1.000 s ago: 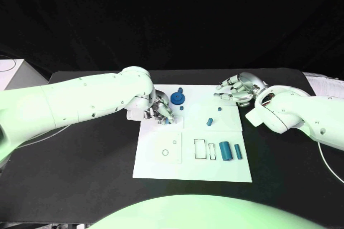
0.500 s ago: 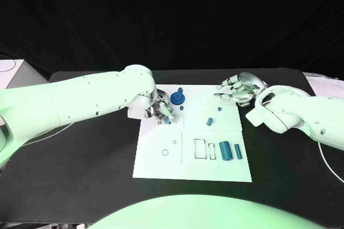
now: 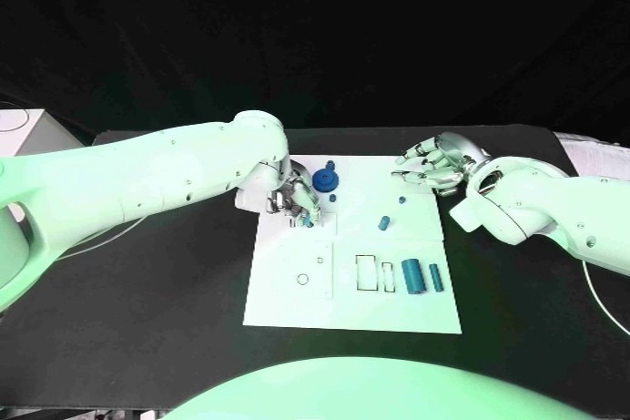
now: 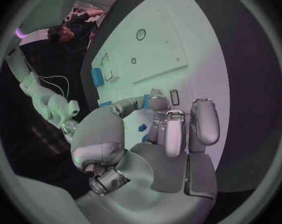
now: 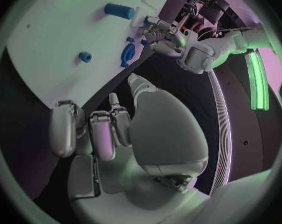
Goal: Assemble the parts on the task board
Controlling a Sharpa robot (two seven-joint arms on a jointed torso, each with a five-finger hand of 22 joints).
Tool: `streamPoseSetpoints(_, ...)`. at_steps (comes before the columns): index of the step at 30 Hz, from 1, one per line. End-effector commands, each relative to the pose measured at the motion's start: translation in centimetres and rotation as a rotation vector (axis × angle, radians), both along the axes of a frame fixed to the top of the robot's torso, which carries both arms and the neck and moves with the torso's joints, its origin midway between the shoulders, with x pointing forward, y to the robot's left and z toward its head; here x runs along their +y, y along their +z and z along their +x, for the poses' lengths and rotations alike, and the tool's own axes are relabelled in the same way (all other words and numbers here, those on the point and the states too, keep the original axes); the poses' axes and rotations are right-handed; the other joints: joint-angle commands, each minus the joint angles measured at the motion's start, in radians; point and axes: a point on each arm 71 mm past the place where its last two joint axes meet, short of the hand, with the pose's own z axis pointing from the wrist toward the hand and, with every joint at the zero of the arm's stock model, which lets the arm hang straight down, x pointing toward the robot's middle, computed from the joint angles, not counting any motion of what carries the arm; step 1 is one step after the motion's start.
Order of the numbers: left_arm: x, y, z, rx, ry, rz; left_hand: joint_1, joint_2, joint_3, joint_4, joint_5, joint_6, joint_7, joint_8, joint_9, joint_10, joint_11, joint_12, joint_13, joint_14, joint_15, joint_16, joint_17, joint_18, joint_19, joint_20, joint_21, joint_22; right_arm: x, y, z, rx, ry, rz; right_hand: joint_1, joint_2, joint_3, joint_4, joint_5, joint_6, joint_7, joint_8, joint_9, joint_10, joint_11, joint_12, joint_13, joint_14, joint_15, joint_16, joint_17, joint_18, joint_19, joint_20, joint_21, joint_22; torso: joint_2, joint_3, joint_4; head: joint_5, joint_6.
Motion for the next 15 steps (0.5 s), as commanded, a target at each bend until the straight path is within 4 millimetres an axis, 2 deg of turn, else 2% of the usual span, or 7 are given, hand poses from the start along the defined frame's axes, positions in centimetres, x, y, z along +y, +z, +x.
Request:
streamPoseSetpoints(1, 0.13, -1.82, -0.72, 0.059, -0.028, 0.057, 0.018, 0.015, 0.159, -0.171, -0.003, 0.002, -0.009, 0.001, -0.001, 0.008, 0.001, 0.001, 0.000, 0.099, -0.006, 0.004, 0.254, -0.010, -0.002, 0.004, -0.005, -0.001, 0.15, 0.03, -0.04, -0.006, 0.014, -0.003, -0.008, 0.001, -0.007, 0.000, 0.006, -0.005, 0.001, 0.007, -0.001, -0.003, -0.005, 0.001, 0.105, 0.071, -0.006, -0.005, 0.132, 0.020, -0.002, -0.003, -0.003, 0.093, -0.001, 0.0012, 0.0014, -0.001, 0.000)
streamPoseSetpoints(4, 0.19, -1.87, -0.68, 0.064, -0.030, 0.062, 0.013, 0.009, 0.129, -0.157, -0.005, 0.003, -0.010, -0.003, -0.006, 0.007, 0.001, -0.003, -0.005, 0.099, -0.006, 0.004, 0.254, -0.010, -0.003, 0.005, -0.008, -0.003, 0.14, 0.03, -0.05, -0.006, 0.014, -0.003, -0.008, 0.001, -0.007, 0.000, 0.006, -0.005, 0.001, 0.007, -0.001, -0.003, -0.005, 0.001, 0.105, 0.071, -0.006, -0.005, 0.132, 0.020, -0.002, -0.003, -0.003, 0.093, 0.000, -0.0001, 0.0010, -0.001, 0.000)
streamPoseSetpoints(8, 0.34, -1.90, -0.63, 0.061, -0.030, 0.068, -0.017, -0.017, 0.047, -0.105, -0.010, 0.003, -0.012, -0.007, -0.013, 0.001, 0.001, -0.009, -0.013, 0.097, -0.005, 0.001, 0.248, -0.009, -0.005, 0.007, -0.016, -0.009, 0.11, 0.04, -0.06, -0.007, 0.013, -0.003, -0.008, 0.000, -0.007, 0.000, 0.007, -0.005, 0.001, 0.007, -0.001, -0.004, -0.005, 0.000, 0.104, 0.070, -0.006, -0.006, 0.130, 0.020, -0.002, -0.003, -0.004, 0.093, 0.000, -0.0009, 0.0002, -0.002, 0.000)
streamPoseSetpoints(15, 0.70, -1.90, -0.52, 0.044, -0.028, 0.079, -0.041, -0.040, -0.043, -0.044, -0.015, 0.008, -0.014, -0.011, -0.022, -0.008, 0.000, -0.011, -0.016, 0.096, -0.006, -0.001, 0.245, -0.008, -0.005, 0.006, -0.024, -0.014, 0.05, 0.06, -0.08, -0.008, 0.012, -0.003, -0.008, 0.000, -0.007, 0.000, 0.007, -0.005, 0.001, 0.007, -0.001, -0.004, -0.005, 0.000, 0.104, 0.070, -0.006, -0.006, 0.130, 0.020, -0.002, -0.003, -0.004, 0.093, 0.001, -0.0011, 0.0008, -0.002, 0.000)
